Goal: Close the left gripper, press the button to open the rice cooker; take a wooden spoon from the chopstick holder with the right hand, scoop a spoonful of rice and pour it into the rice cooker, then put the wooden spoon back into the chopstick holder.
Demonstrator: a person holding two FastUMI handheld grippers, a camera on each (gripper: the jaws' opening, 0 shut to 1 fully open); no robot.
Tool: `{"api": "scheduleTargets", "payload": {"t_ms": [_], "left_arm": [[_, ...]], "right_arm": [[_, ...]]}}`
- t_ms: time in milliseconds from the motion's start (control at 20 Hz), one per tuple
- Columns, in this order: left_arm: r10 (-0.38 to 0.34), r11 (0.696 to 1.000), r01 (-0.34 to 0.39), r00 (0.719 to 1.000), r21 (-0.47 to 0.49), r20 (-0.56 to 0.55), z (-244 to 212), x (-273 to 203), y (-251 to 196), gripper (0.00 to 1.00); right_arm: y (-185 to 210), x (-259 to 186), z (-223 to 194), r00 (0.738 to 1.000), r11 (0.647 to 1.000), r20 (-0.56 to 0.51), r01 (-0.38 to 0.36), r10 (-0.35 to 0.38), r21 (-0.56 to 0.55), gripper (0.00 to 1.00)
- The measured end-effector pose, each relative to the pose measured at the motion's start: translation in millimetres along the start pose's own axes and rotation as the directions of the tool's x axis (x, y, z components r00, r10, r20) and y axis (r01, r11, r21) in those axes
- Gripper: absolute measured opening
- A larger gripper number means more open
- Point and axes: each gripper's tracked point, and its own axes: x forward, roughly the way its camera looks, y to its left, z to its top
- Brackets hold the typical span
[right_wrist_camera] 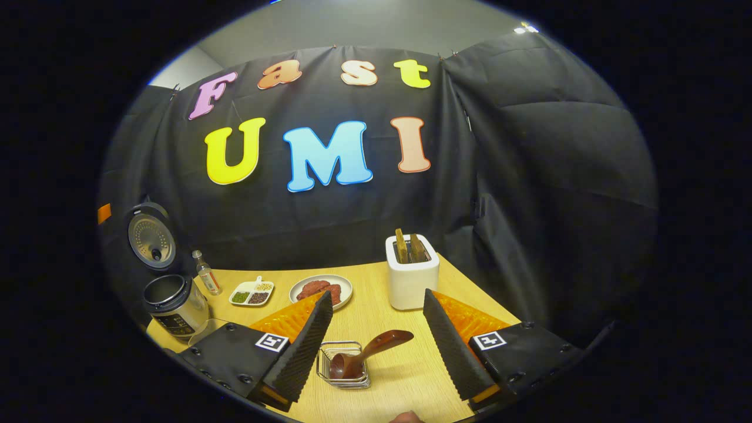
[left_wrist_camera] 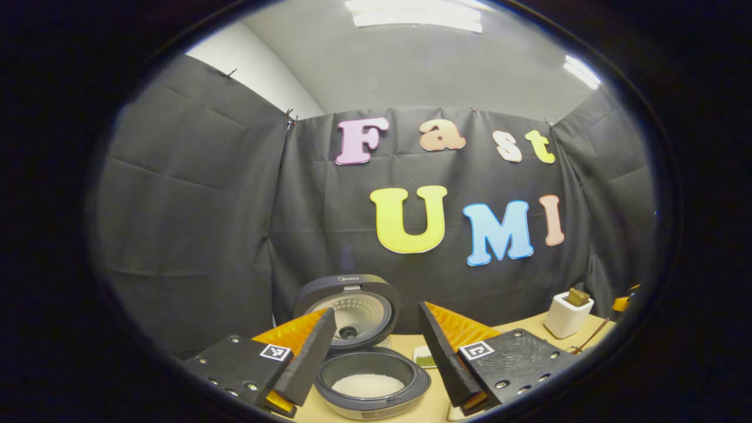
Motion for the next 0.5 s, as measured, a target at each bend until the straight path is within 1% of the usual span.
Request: {"api": "scheduleTargets", "payload": {"t_ms": [100, 200, 500], "left_arm": [[0.008, 1.0, -0.008, 1.0, 0.005, 0.001, 5, 20, 10, 0.89], [0.011, 1.0, -0.011, 1.0, 0.012, 0.0, 13, 40, 21, 0.88], [0.006, 0.999, -0.006, 1.0, 0.033, 0.006, 29, 107, 42, 0.89]], "right_arm": [[3, -6, 10, 1.0, 1.0, 0.019, 0.009, -0.009, 0.0, 0.98], [9, -9, 16, 0.999, 1.0, 0.034, 0.014, -0.014, 0.0, 0.98], [26, -14, 16, 0.997, 0.999, 0.063, 0.042, -0.041, -0.029, 0.98]]}}
